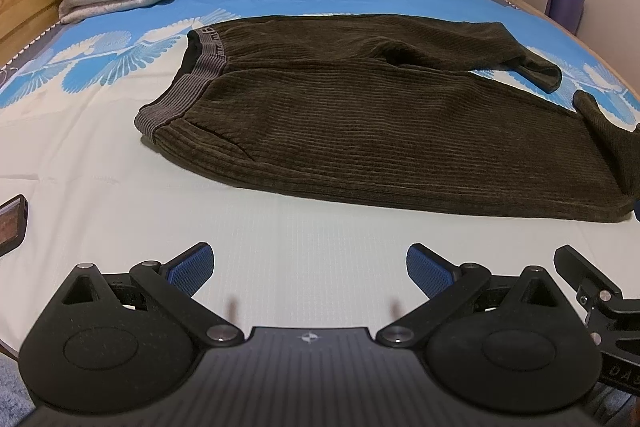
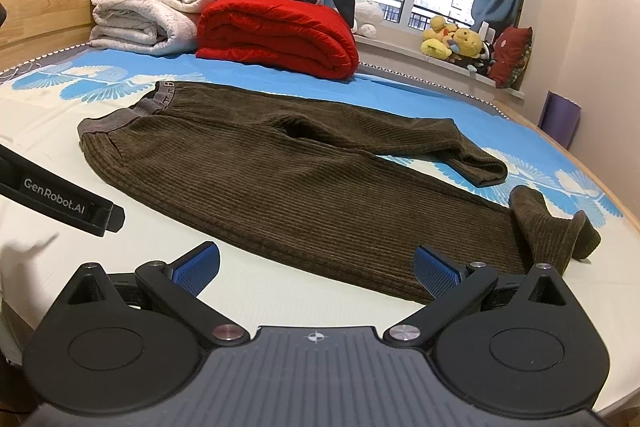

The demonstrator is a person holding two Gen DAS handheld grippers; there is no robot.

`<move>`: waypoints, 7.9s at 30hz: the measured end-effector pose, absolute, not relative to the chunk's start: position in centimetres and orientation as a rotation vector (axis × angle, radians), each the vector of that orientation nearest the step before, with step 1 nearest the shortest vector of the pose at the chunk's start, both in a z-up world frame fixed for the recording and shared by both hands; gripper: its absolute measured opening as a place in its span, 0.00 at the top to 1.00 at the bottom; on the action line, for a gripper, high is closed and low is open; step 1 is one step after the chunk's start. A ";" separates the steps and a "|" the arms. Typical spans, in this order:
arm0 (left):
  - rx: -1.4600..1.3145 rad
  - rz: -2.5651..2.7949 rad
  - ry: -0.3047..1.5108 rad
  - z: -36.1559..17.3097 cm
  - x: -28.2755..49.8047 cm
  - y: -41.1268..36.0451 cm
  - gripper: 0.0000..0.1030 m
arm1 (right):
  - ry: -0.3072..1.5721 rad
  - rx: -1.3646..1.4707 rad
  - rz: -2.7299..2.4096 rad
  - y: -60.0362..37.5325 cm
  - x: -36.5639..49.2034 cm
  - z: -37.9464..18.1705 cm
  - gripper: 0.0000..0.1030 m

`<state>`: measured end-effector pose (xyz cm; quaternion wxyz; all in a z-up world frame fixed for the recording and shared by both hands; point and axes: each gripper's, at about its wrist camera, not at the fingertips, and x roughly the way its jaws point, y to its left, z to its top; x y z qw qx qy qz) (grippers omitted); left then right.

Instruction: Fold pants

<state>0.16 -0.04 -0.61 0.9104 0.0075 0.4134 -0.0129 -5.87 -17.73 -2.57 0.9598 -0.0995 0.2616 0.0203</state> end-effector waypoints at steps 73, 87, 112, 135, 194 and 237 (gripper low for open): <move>-0.224 0.404 0.956 -2.2 4.7 15.9 0.89 | 0.653 0.968 -0.970 -62.2 -0.6 -7.5 0.94; -0.187 0.379 0.941 -2.5 4.3 15.8 0.77 | 0.674 0.764 -0.982 -60.8 -0.2 -7.2 0.93; -0.138 0.179 0.808 4.5 -5.6 8.8 0.00 | 0.281 0.436 -0.420 -41.9 -7.4 1.8 0.09; -0.135 0.209 0.743 7.7 -0.4 6.9 0.00 | 0.415 0.443 -0.241 -33.8 -2.0 -0.1 0.07; -0.255 -0.108 0.839 4.5 14.1 16.3 0.33 | 0.427 0.889 -0.647 -60.9 7.0 3.4 0.96; -0.855 0.025 0.796 -1.0 23.5 15.2 0.08 | 0.304 1.145 -0.705 -50.0 1.1 -0.2 0.90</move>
